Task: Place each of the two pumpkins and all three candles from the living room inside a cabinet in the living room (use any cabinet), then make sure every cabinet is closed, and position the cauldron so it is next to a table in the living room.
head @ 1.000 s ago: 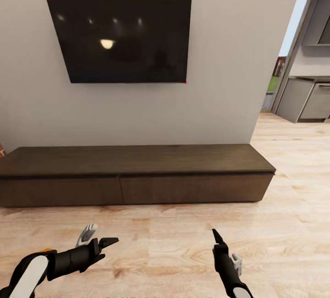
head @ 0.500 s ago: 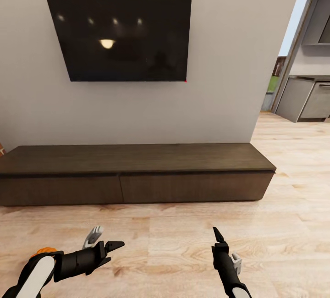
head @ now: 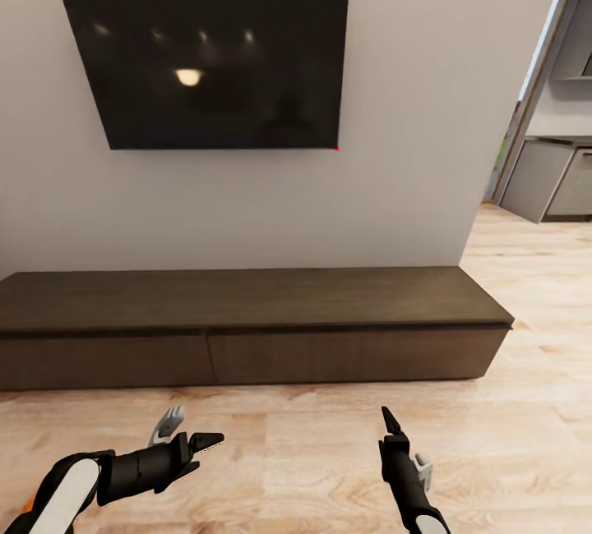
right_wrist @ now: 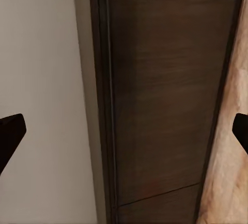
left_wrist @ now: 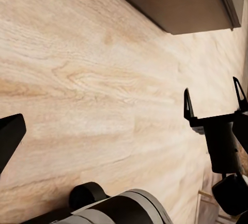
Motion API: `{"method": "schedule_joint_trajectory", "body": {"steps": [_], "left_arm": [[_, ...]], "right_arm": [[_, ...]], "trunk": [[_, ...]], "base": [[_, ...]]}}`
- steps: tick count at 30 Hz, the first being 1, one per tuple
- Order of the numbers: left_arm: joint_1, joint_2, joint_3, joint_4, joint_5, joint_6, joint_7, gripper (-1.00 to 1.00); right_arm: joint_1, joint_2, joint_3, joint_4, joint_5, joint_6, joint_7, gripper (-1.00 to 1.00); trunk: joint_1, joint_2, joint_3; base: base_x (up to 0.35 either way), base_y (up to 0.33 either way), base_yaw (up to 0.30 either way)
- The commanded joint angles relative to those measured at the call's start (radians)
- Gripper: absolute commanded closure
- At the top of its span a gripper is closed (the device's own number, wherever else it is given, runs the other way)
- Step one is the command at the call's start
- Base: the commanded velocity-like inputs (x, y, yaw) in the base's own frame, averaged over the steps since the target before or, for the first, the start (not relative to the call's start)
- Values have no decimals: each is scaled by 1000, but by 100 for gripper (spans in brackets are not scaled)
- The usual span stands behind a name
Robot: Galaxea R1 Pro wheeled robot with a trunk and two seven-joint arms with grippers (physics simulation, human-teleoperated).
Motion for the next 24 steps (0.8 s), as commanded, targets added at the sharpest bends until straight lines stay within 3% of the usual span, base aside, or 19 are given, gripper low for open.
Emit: {"method": "schedule_joint_trajectory", "body": {"steps": [1, 18, 24], "left_arm": [[0, 0, 0, 0, 0, 0, 0, -100], [0, 0, 0, 0, -1, -1, 1, -100], [0, 0, 0, 0, -1, -1, 1, -100]], "right_arm": [[0, 0, 0, 0, 0, 0, 0, -100], [0, 3, 3, 1, 4, 1, 14, -100], [0, 3, 4, 10, 8, 1, 101, -100]], "trunk": [[0, 0, 0], [0, 0, 0], [0, 0, 0]], "base": [[331, 0, 0], [327, 0, 0], [240, 0, 0]]}}
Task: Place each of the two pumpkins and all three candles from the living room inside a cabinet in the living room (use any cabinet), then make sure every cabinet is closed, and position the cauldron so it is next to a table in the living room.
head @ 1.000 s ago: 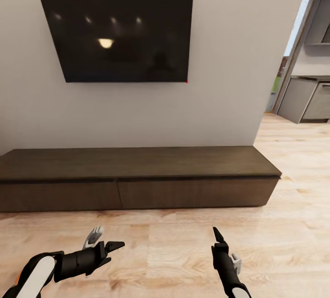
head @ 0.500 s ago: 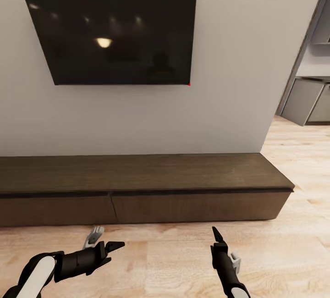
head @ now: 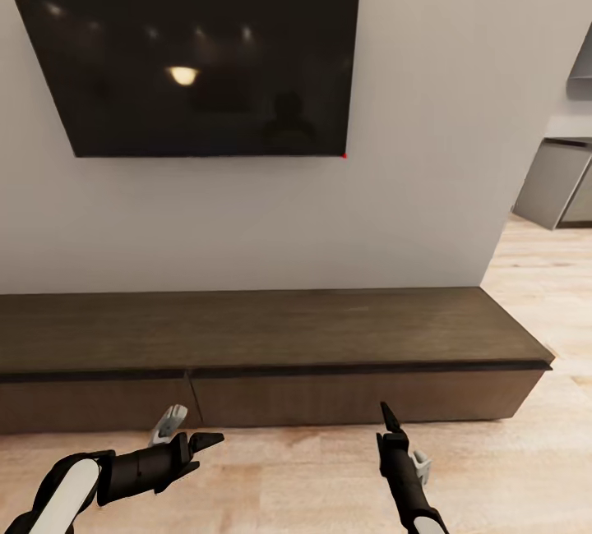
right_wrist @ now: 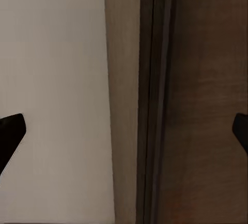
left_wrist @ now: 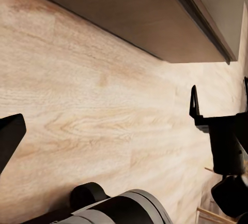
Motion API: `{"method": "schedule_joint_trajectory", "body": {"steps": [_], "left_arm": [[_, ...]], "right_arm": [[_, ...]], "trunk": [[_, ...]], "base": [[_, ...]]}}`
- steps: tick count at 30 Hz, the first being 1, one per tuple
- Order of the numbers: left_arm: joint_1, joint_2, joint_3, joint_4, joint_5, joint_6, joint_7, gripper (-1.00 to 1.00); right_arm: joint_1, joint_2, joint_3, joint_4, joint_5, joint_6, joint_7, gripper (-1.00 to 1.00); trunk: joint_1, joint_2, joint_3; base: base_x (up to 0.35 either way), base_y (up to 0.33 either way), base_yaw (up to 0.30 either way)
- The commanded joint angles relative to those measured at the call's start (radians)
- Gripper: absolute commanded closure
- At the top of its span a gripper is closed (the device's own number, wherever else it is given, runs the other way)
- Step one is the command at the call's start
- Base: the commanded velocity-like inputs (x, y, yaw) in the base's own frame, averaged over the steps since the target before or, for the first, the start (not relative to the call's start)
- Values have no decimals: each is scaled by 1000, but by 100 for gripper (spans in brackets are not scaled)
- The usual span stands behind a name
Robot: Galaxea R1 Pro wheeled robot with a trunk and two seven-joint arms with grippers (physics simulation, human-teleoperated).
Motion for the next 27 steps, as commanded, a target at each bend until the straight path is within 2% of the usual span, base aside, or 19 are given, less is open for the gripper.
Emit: {"method": "schedule_joint_trajectory", "body": {"steps": [1, 10, 17, 27], "left_arm": [[0, 0, 0, 0, 0, 0, 0, -100], [0, 0, 0, 0, 1, 1, 0, -100], [0, 1, 2, 0, 2, 1, -1, -100], [0, 0, 2, 0, 3, 1, -1, -100]], "right_arm": [[0, 0, 0, 5, 0, 0, 4, -100], [0, 0, -1, 39, 1, 0, 18, -100], [0, 0, -1, 41, 1, 0, 18, -100], [0, 1, -1, 41, 1, 0, 23, -100]], "trunk": [[0, 0, 0], [0, 0, 0], [0, 0, 0], [38, -70, -31]], "base": [[174, 0, 0], [240, 0, 0], [44, 0, 0], [1, 0, 0]]}}
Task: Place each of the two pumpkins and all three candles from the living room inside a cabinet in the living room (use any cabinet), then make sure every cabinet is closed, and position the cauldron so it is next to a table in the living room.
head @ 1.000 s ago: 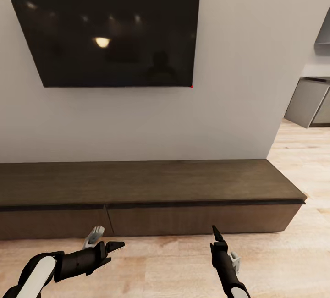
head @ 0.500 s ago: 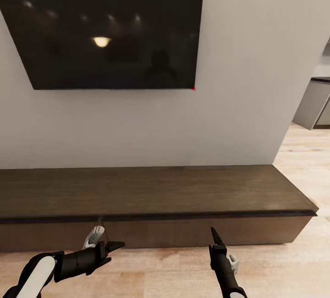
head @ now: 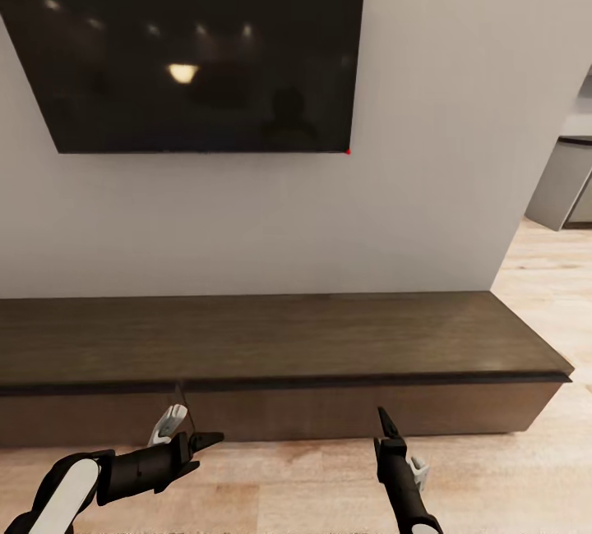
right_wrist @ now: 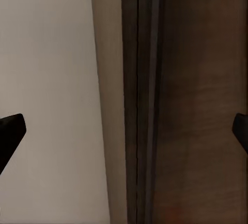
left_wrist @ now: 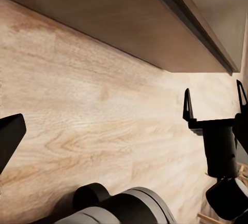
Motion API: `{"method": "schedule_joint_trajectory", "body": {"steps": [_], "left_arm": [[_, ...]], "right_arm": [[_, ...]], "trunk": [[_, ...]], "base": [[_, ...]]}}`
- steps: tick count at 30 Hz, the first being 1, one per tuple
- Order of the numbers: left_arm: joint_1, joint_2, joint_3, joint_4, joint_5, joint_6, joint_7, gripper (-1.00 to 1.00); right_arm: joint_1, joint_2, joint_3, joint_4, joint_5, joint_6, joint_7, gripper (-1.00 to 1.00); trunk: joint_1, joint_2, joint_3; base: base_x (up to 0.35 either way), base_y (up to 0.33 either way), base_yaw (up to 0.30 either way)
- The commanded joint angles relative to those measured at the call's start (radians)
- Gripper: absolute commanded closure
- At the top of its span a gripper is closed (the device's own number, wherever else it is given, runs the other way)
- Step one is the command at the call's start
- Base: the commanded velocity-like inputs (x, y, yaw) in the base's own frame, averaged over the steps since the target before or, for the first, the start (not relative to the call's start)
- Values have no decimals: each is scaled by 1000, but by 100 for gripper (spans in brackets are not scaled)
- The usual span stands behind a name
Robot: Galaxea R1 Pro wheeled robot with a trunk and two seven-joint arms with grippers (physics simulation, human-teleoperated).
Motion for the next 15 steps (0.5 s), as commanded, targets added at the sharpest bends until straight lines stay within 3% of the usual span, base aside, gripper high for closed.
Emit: {"method": "schedule_joint_trajectory", "body": {"steps": [1, 15], "left_arm": [[0, 0, 0, 0, 1, 0, 0, -100], [0, 0, 0, 0, 1, 0, 0, -100]], "right_arm": [[0, 0, 0, 0, 0, 0, 5, -100], [0, -1, 7, 0, 0, 0, 37, -100]], "trunk": [[4, -7, -3], [58, -105, -47]], "base": [[0, 0, 0], [0, 0, 0]]}}
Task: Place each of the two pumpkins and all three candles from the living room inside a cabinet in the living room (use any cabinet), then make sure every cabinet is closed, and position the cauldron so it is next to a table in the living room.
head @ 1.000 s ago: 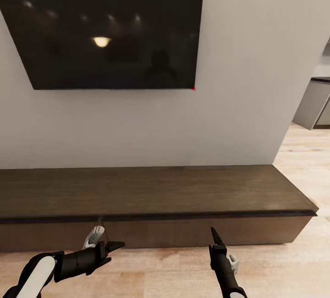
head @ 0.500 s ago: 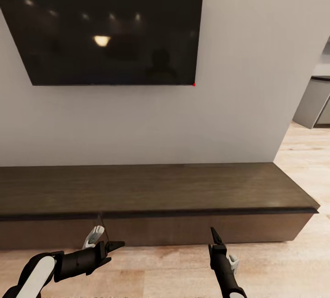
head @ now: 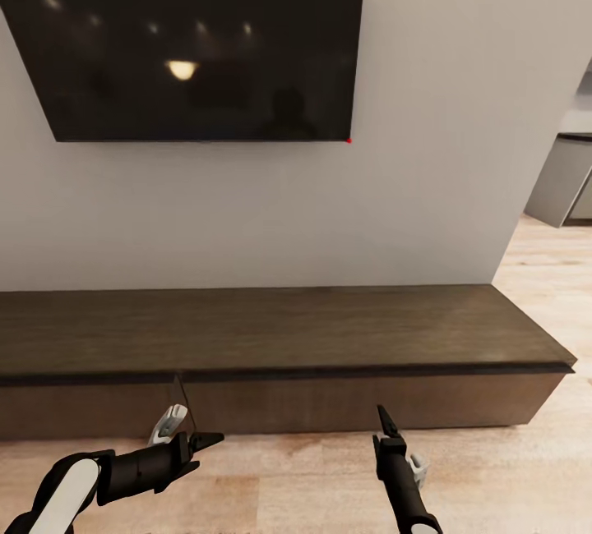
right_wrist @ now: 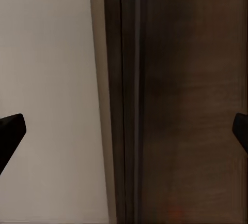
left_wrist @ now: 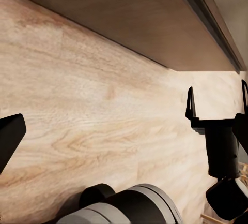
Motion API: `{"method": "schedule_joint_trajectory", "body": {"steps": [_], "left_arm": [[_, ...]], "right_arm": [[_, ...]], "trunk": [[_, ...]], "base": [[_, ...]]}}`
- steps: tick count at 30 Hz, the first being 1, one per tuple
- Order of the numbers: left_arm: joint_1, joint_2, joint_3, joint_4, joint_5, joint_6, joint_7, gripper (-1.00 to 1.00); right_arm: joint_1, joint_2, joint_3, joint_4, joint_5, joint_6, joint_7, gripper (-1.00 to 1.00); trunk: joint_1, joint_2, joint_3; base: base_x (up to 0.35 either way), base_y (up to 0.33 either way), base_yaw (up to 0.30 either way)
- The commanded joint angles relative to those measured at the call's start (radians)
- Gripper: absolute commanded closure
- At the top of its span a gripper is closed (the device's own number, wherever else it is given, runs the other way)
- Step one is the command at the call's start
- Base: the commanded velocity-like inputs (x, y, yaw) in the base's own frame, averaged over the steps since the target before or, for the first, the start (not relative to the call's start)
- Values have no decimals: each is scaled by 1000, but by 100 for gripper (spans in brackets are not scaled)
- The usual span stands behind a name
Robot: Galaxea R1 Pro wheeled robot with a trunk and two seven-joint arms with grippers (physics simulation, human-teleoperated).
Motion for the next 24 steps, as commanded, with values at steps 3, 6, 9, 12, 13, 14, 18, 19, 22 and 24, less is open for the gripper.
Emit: {"method": "schedule_joint_trajectory", "body": {"steps": [3, 6, 9, 12, 13, 14, 18, 19, 22, 24], "left_arm": [[0, 0, 0, 0, 1, 0, 0, -100], [0, 0, 0, 0, 1, 0, 0, -100], [0, 0, 0, 0, 1, 0, 0, -100], [0, 0, 0, 0, 1, 0, 0, -100], [0, 0, 1, 0, 1, 0, 0, -100], [0, 0, 0, 0, 1, 0, 0, -100], [0, 0, 0, 0, 1, 0, 0, -100], [0, 0, 0, 0, 1, 0, 0, -100], [0, 0, 0, 0, 1, 0, 0, -100], [0, 0, 0, 0, 1, 0, 0, -100]], "right_arm": [[0, -2, 23, 1, 0, -1, -1, -100], [0, -2, 35, 5, 0, -1, -1, -100], [0, -2, 39, 10, 0, -1, -1, -100], [0, -2, 40, 12, 0, -2, -1, -100], [0, -2, 41, 12, 0, -2, -1, -100], [0, -2, 41, 12, 0, -2, -1, -100], [0, -2, 41, 12, 0, -2, -1, -100], [0, -2, 41, 12, 0, -2, -1, -100], [0, -2, 41, 12, -1, -1, -1, -100], [0, -2, 41, 12, -2, -1, -1, -100]], "trunk": [[12, -21, -9], [23, -42, -19], [27, -49, -22], [27, -49, -22], [27, -49, -22], [27, -49, -22], [27, -49, -22], [27, -49, -22], [27, -49, -22], [27, -49, -22]], "base": [[0, 0, 0], [0, 0, 0], [0, 0, 0], [0, 0, 0], [0, 0, 0], [26, 0, 0], [177, 0, 0], [278, 0, 0], [308, 0, 0], [320, 0, 0]]}}
